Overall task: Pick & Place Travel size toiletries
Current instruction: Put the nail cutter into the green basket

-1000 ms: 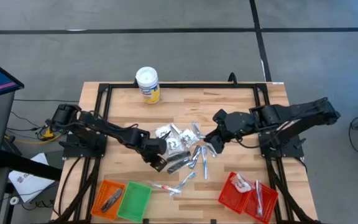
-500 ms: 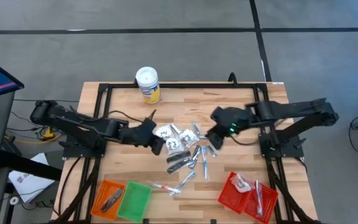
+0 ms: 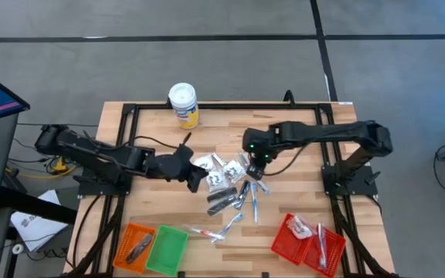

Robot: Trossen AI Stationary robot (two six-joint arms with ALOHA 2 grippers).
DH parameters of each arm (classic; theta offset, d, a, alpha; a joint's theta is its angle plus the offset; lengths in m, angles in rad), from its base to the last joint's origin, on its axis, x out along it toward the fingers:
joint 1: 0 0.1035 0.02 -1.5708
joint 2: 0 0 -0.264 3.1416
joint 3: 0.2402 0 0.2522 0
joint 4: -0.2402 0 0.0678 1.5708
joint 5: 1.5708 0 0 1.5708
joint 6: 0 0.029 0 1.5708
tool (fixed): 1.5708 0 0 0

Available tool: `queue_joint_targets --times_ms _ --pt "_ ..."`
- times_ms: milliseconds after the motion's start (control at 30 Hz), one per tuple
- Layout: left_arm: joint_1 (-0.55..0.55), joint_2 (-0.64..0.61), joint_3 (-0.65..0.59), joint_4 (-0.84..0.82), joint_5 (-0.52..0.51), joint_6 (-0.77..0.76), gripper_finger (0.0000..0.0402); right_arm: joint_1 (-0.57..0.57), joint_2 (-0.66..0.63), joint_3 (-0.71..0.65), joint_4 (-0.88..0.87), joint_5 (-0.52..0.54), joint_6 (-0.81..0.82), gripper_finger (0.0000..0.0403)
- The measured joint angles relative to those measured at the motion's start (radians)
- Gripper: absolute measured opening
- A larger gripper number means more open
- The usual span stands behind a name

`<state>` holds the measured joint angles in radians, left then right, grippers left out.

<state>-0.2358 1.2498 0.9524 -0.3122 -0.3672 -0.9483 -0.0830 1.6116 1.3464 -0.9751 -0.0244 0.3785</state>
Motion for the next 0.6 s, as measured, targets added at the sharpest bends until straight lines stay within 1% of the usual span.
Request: queue_joint_targets --times_ms 67,133,200,333,433,600 --pt "-0.012 0.002 -0.001 -0.007 0.001 0.001 0.0099 -0.016 0.031 0.003 0.013 -0.005 -0.044 0.0103" --pt "-0.023 0.006 0.0 0.007 0.0 0.0 0.0099 -0.028 0.058 0.002 -0.025 -0.004 -0.104 0.0103" --pt "-0.03 0.012 0.0 0.005 0.002 0.001 0.0099 -0.033 0.091 0.003 -0.016 -0.004 -0.154 0.0103" --pt "-0.042 0.022 0.0 0.016 0.003 0.001 0.0099 -0.032 0.138 0.003 -0.058 -0.008 -0.173 0.0114" --pt "-0.051 0.027 0.0 0.025 0.002 0.0 0.0099 -0.029 0.171 0.001 -0.083 -0.012 -0.173 0.0145" --pt "-0.051 0.029 -0.001 0.024 0.0 0.001 0.0099 -0.032 0.178 0.001 -0.064 -0.006 -0.214 0.0217"
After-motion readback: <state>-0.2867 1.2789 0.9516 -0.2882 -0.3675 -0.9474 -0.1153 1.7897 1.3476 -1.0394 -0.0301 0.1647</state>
